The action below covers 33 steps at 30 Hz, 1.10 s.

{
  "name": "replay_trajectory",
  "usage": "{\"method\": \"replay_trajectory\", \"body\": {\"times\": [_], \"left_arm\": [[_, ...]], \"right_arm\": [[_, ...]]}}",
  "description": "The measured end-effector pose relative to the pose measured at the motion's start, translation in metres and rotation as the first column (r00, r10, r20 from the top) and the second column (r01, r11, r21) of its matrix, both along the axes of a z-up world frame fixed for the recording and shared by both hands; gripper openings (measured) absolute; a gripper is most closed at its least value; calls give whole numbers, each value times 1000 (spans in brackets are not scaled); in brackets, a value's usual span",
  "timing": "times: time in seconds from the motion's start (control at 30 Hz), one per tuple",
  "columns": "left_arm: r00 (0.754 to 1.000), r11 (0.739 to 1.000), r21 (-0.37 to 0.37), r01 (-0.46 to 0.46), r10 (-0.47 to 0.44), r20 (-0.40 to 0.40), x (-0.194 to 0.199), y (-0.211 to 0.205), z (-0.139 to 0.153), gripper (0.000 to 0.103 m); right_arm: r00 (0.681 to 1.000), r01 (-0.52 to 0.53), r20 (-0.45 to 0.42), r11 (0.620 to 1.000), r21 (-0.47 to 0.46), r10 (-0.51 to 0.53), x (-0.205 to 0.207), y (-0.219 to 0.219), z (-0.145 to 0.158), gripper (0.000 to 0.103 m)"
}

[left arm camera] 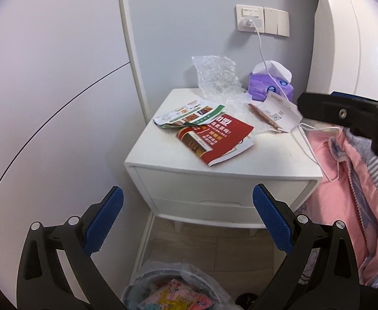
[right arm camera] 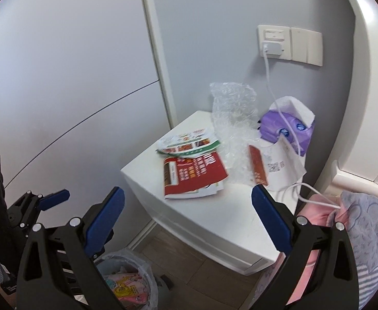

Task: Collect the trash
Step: 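Raise the right tool from the wastebasket back toward the nightstand, then move the left tool toward the green-edged flyer on the nightstand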

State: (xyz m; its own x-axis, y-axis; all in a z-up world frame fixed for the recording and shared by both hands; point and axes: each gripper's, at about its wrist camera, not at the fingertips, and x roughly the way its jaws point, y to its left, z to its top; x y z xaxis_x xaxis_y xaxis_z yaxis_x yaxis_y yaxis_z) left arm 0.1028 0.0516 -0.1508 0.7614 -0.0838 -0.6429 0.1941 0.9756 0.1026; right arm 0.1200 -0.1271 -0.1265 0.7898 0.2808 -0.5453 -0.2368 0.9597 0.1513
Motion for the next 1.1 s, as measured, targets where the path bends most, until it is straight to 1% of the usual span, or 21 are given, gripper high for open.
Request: {"method": "replay_trajectory", "body": {"times": [0.1, 0.2, 0.47, 0.83, 1.03, 1.1], "left_arm": [[1000, 1000, 7, 8, -8, -4, 7, -4, -2, 97], [1000, 1000, 6, 20, -19, -17, 16, -11, -3, 97], [998, 998, 8, 65, -64, -5, 40, -36, -3, 97], [991, 991, 10, 135, -135, -23, 86, -57, -10, 97], [986, 986, 15, 163, -163, -32, 105, -64, -17, 97], [985, 985, 18, 169, -168, -34, 112, -64, -19, 97]], "right_arm": [[1000, 23, 6, 1000, -14, -23, 5, -10, -1, 96], [999, 41, -7, 999, -35, -41, 11, -18, -5, 96], [998, 58, -30, 994, -88, -61, 31, -38, -17, 96], [990, 109, -76, 989, -102, -117, 73, -55, -24, 96], [988, 104, -103, 986, -129, -117, 96, -53, -35, 96], [986, 110, -114, 986, -124, -124, 104, -54, -38, 96]]}}
